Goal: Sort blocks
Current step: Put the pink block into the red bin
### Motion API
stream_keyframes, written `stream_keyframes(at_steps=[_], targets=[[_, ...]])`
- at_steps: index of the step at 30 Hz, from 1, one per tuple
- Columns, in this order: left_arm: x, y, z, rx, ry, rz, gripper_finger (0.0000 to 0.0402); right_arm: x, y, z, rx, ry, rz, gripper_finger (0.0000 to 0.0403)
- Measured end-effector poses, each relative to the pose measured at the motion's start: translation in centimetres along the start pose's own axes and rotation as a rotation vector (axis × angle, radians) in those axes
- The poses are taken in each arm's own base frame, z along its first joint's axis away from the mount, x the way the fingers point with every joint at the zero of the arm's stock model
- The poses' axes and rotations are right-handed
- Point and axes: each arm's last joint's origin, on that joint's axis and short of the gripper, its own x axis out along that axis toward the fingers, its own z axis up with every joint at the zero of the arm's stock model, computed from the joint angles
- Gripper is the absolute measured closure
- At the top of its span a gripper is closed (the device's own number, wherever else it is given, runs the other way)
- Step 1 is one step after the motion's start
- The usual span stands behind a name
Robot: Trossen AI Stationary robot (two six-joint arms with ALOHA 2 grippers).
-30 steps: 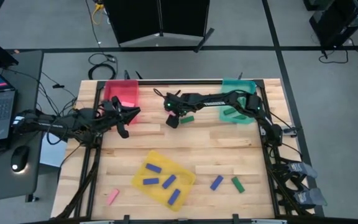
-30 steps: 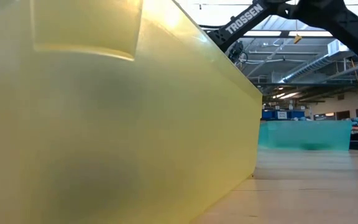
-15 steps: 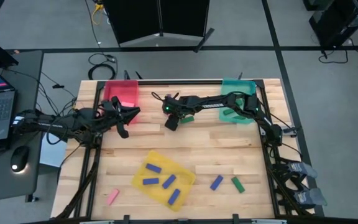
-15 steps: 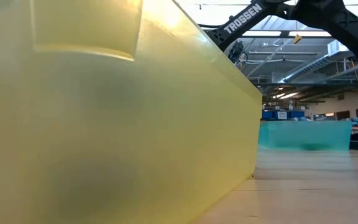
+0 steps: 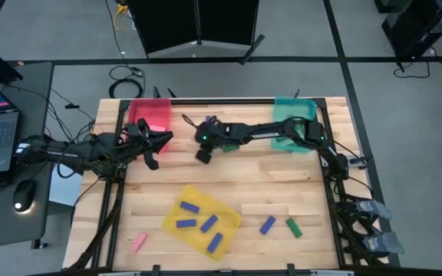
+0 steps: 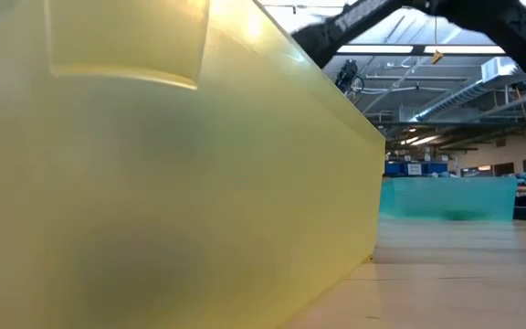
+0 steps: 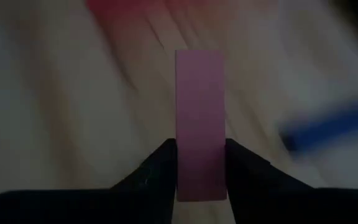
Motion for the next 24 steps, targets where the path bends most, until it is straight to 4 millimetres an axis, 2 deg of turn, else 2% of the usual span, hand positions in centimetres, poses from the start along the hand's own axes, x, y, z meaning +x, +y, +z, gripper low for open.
stream_keyframes(at_steps=[3,5,10,13,19,24], targets=[[0.0,0.0,0.1,-0.005,-0.008,-0.002,0.0353,-1.1,1.8,2.1,0.021,-0.213,0.068,0.0288],[0.0,-0.1,0.3,-0.015,-0.028,-0.006,0.0353,-1.0,2.5,2.8,0.05,-0.322,0.1,0.0288],[-0.1,-0.2,1.0,-0.05,-0.097,-0.021,0.0353,-1.5,2.4,4.9,0.146,-0.555,0.164,0.0288],[-0.1,-0.3,1.6,-0.071,-0.149,-0.033,0.0353,-1.6,1.6,5.7,0.202,-0.628,0.187,0.0288],[-0.4,-0.5,2.9,-0.124,-0.273,-0.09,0.0353,-0.2,1.3,7.8,0.256,-0.799,0.286,0.0288],[-0.7,-0.7,3.7,-0.133,-0.349,-0.159,0.0353,2.5,2.4,10.0,0.258,-0.85,0.346,0.0288]])
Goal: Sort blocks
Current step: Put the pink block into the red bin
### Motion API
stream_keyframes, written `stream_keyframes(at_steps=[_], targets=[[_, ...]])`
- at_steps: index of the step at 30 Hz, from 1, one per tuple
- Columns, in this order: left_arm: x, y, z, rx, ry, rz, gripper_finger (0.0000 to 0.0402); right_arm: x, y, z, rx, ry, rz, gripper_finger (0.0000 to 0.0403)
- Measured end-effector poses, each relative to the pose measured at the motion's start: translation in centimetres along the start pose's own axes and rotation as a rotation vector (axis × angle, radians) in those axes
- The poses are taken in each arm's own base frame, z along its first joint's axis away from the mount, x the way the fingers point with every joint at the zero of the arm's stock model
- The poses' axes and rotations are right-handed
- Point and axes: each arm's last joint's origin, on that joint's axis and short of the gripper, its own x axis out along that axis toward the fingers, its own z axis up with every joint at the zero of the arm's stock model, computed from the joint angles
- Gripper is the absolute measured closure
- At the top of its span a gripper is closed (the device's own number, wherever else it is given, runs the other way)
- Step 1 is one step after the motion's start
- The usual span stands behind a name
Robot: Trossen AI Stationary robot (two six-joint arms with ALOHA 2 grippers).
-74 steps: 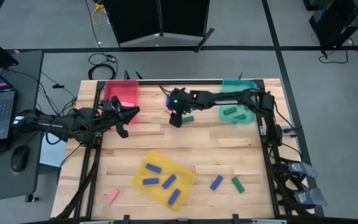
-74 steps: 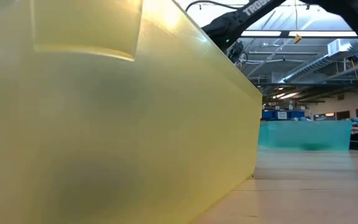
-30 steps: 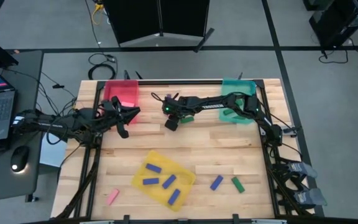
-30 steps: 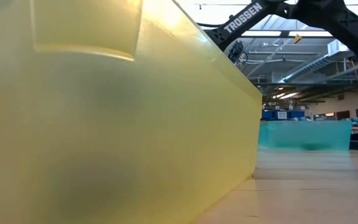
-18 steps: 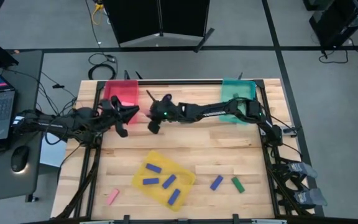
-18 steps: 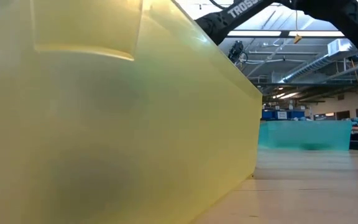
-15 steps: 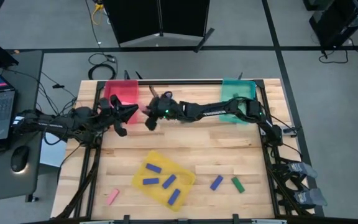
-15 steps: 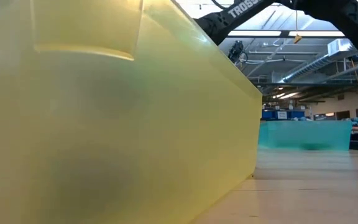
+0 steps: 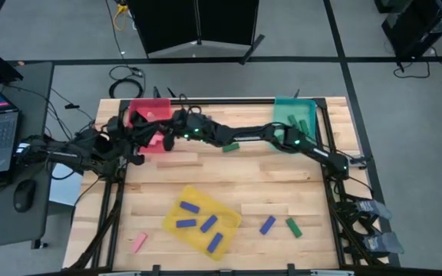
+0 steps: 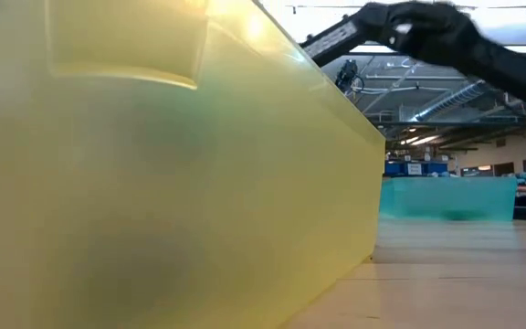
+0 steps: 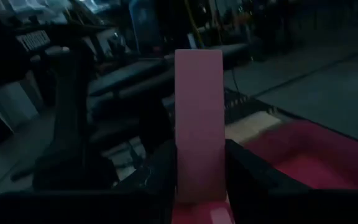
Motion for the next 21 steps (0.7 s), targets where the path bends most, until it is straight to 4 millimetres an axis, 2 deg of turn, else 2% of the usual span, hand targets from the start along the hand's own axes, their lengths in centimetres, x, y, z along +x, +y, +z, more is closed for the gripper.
stream_keyframes(at_steps=[5,7,10,14,16,21], targets=[[0.0,0.0,0.0,-0.001,-0.002,-0.007,0.0353,2.8,-0.1,-0.9,0.005,-0.012,0.009,0.0288],[0.0,0.0,0.0,0.001,0.003,-0.007,0.0353,2.9,-0.5,-2.1,0.015,-0.03,0.009,0.0288],[0.0,0.0,-0.1,0.006,0.011,-0.005,0.0353,2.9,-1.5,-3.7,0.047,0.042,-0.045,0.0288],[0.0,0.0,-0.2,0.009,0.017,-0.003,0.0353,2.9,-2.1,-4.0,0.072,0.094,-0.035,0.0282],[0.0,0.0,-0.2,0.012,0.021,-0.002,0.0353,2.9,-2.1,-3.9,0.061,0.094,-0.03,0.0247],[0.0,0.1,-0.2,0.012,0.023,0.001,0.0353,2.9,-1.9,-3.6,0.049,0.082,0.028,0.0132]])
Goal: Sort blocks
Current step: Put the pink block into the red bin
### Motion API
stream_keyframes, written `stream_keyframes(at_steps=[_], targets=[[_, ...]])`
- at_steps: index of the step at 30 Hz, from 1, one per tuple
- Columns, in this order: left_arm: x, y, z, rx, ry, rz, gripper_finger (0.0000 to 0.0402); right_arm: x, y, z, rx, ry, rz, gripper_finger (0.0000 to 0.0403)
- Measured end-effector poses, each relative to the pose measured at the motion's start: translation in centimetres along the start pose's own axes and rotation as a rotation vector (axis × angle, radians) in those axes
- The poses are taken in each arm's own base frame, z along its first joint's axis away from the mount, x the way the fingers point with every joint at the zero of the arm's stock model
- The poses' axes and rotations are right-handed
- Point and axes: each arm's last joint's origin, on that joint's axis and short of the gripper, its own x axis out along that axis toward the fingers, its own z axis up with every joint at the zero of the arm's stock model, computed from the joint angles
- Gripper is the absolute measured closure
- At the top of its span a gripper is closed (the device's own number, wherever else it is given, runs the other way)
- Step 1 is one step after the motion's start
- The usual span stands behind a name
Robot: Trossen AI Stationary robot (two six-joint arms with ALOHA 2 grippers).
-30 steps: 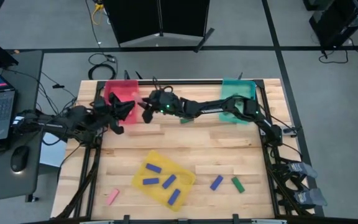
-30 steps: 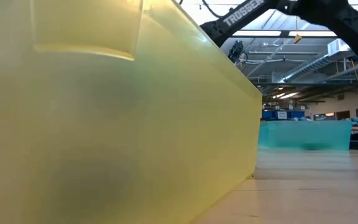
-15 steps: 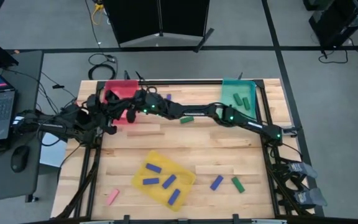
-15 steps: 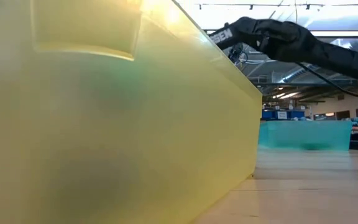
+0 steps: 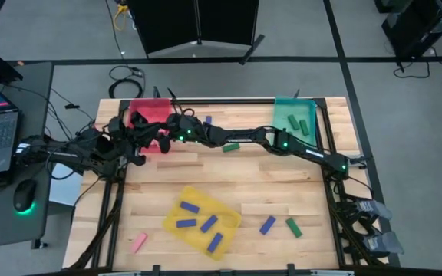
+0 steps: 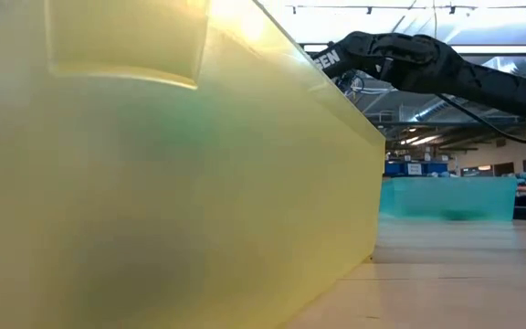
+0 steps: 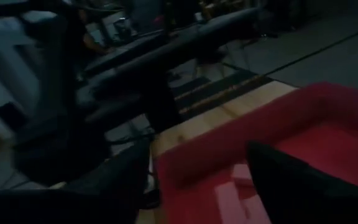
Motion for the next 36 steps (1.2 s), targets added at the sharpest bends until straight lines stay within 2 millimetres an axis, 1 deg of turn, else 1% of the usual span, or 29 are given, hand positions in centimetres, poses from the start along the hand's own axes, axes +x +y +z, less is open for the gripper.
stream_keyframes(at_steps=[2,4,6,8,10,13,19,21,23,25,28,32,36], targets=[[0.0,0.0,-0.1,0.002,0.005,0.001,0.0353,0.0,-0.1,0.1,0.005,0.005,0.031,0.0104],[0.0,0.0,-0.1,0.002,0.006,0.002,0.0353,0.0,-0.3,0.3,0.005,0.005,0.053,0.009],[0.0,0.0,-0.1,-0.002,0.007,0.002,0.0353,-0.1,-0.2,0.7,0.001,-0.007,0.072,0.0087],[0.0,0.0,-0.1,-0.013,0.017,0.005,0.0353,-0.3,0.3,1.6,-0.021,-0.029,0.076,0.0093],[-0.1,0.1,-0.3,-0.012,0.035,0.014,0.0353,-0.5,0.9,2.4,-0.025,-0.058,0.058,0.0105],[-0.2,0.2,-0.5,-0.021,0.065,0.027,0.0353,-0.5,1.6,2.9,-0.026,-0.107,0.052,0.0131],[-0.2,0.3,-0.8,-0.043,0.086,0.036,0.0353,-0.7,2.9,2.7,-0.046,-0.13,0.041,0.0191],[-0.2,0.3,-0.8,-0.046,0.088,0.036,0.0353,-1.0,3.1,2.3,-0.046,-0.156,0.019,0.0212],[-0.2,0.3,-0.8,-0.058,0.093,0.038,0.0353,-1.7,3.0,1.4,-0.041,-0.161,-0.007,0.0232],[-0.2,0.2,-0.9,-0.072,0.103,0.022,0.0353,-3.2,2.8,0.3,-0.039,-0.178,-0.049,0.0252],[-0.3,0.2,-1.0,-0.086,0.116,0.006,0.0353,-6.9,2.8,-0.6,-0.056,-0.219,-0.098,0.0278],[-0.3,0.3,-1.4,-0.074,0.153,0.012,0.0353,-13.7,3.6,-0.7,-0.103,-0.234,-0.16,0.0298],[-0.1,0.4,-2.0,-0.056,0.199,0.025,0.0353,-20.5,4.9,-0.2,-0.149,-0.205,-0.214,0.0301]])
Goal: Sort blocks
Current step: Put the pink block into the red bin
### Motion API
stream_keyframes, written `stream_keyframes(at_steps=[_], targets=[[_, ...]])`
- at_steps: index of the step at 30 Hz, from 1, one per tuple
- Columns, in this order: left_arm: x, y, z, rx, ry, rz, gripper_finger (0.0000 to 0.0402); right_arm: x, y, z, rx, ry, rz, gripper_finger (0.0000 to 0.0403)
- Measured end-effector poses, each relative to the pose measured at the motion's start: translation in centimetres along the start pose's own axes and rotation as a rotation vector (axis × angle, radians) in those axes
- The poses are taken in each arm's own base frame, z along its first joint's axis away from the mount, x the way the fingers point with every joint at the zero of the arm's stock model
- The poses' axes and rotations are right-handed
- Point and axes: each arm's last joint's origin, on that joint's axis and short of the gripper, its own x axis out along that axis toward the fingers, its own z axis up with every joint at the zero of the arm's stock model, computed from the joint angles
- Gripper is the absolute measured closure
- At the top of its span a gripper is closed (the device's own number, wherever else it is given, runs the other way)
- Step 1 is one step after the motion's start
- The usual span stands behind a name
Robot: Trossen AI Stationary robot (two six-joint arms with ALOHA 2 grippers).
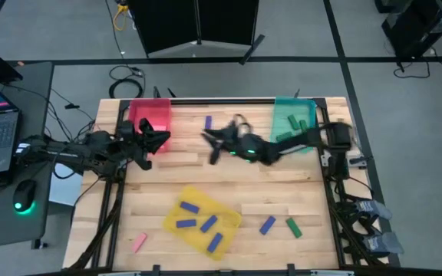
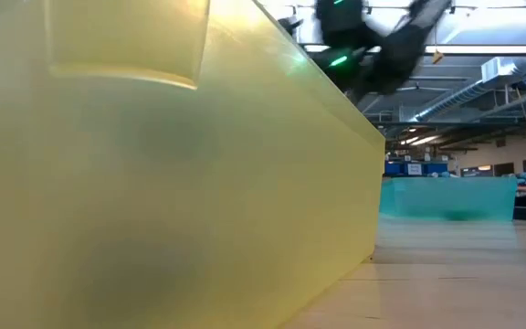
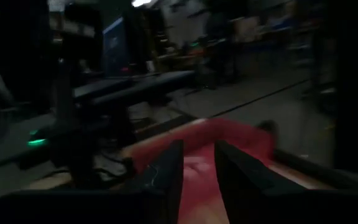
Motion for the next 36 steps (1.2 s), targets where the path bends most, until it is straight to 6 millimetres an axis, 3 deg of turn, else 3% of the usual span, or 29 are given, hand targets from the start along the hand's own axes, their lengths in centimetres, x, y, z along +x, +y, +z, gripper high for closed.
stream_keyframes(at_steps=[9,17,21,27,32,36], targets=[[0.6,0.2,-1.4,0.016,0.089,0.034,0.0353,-13.6,-0.8,3.8,-0.067,-0.098,-0.197,0.0288],[1.0,0.6,-2.6,0.017,0.165,0.105,0.0353,-20.9,-2.3,3.6,-0.035,-0.112,-0.232,0.0288],[1.1,0.8,-3.0,0.023,0.181,0.144,0.0353,-23.2,-3.3,3.1,-0.008,-0.117,-0.274,0.0288],[1.4,1.0,-4.4,0.047,0.285,0.185,0.0353,-24.3,-3.7,2.5,0.028,-0.109,-0.243,0.0288],[1.1,-0.4,-5.8,0.113,0.601,0.206,0.0353,-24.4,-3.5,2.4,0.035,-0.106,-0.23,0.0288],[0.5,-2.6,-5.6,0.129,0.917,0.244,0.0353,-24.5,-3.4,2.4,0.036,-0.105,-0.227,0.0288]])
